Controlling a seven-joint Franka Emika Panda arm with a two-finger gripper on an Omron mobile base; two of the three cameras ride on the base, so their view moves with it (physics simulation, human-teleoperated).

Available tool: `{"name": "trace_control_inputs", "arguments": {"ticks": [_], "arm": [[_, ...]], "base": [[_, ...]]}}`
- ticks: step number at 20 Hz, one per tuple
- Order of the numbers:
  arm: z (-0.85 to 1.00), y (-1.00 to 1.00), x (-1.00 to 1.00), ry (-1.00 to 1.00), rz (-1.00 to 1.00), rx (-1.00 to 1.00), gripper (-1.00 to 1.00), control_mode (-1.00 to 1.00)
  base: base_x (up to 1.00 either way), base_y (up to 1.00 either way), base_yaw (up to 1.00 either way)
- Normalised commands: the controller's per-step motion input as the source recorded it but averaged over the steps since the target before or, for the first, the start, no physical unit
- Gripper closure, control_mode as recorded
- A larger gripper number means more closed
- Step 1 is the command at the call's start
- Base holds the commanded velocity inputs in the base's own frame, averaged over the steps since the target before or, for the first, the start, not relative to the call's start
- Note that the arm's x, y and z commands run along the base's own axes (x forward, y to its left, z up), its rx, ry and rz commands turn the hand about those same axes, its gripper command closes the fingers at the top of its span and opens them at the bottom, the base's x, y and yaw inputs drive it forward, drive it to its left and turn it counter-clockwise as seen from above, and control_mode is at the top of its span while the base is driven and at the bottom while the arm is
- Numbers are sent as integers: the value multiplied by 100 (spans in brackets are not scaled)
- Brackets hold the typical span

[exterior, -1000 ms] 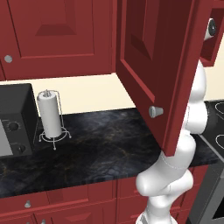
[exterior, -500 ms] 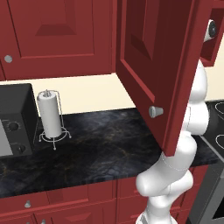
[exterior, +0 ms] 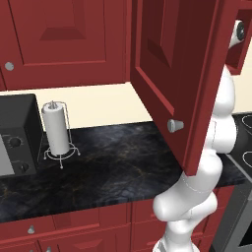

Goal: Open the cabinet, pick the kettle from the cabinet, and place it in the sink.

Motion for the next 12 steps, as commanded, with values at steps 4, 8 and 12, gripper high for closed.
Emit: {"name": "trace_control_inputs", "arguments": {"ticks": [4, 8, 12], "arm": [[2, -9, -19, 0, 0, 0, 100, -100], [0, -5, -24, 0, 0, 0, 100, -100], [0, -2, -34, 0, 0, 0, 100, -100]], "base": [[0, 0, 0], [0, 0, 0], [0, 0, 0]]}}
